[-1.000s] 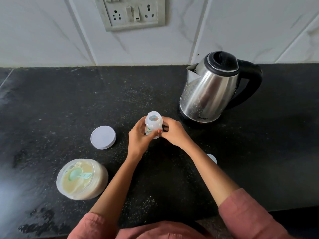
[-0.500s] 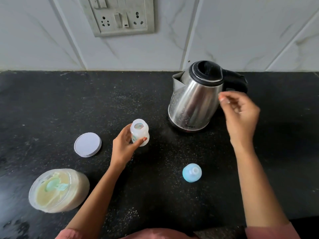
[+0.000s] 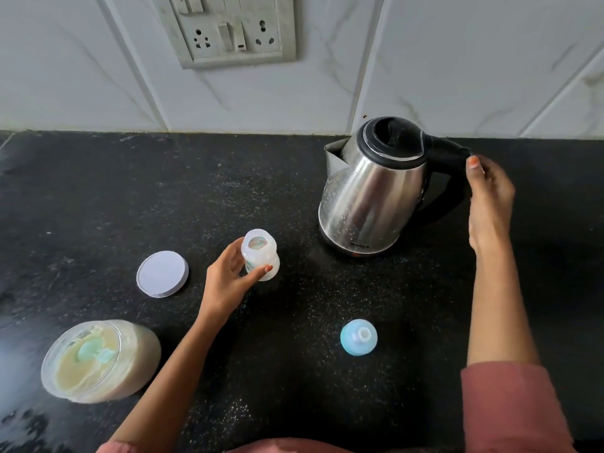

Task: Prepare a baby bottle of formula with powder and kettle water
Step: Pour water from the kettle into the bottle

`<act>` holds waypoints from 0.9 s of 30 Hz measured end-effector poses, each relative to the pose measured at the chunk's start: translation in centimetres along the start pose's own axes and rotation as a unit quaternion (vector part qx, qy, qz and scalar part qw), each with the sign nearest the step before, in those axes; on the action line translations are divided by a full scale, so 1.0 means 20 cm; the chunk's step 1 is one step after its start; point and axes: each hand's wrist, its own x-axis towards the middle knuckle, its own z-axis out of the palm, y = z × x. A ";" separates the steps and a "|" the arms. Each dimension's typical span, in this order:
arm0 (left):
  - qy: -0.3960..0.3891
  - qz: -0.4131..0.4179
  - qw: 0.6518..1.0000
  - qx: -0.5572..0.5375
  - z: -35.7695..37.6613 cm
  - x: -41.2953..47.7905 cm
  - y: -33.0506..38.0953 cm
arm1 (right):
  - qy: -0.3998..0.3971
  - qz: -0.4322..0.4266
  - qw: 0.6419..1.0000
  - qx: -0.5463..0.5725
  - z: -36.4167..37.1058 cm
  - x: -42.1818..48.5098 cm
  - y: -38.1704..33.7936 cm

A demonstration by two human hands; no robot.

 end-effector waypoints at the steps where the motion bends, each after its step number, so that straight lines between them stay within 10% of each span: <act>1: -0.002 -0.002 1.000 0.001 0.00 0.00 0.00 | -0.035 0.026 0.999 0.002 -0.02 0.02 0.00; 6: -0.003 -0.008 1.000 0.006 -0.01 0.00 0.00 | -0.212 0.053 0.976 0.009 -0.04 0.11 0.00; 27: 0.007 -0.021 1.000 0.010 0.00 0.00 0.01 | -0.128 0.031 0.988 0.085 0.06 0.13 0.01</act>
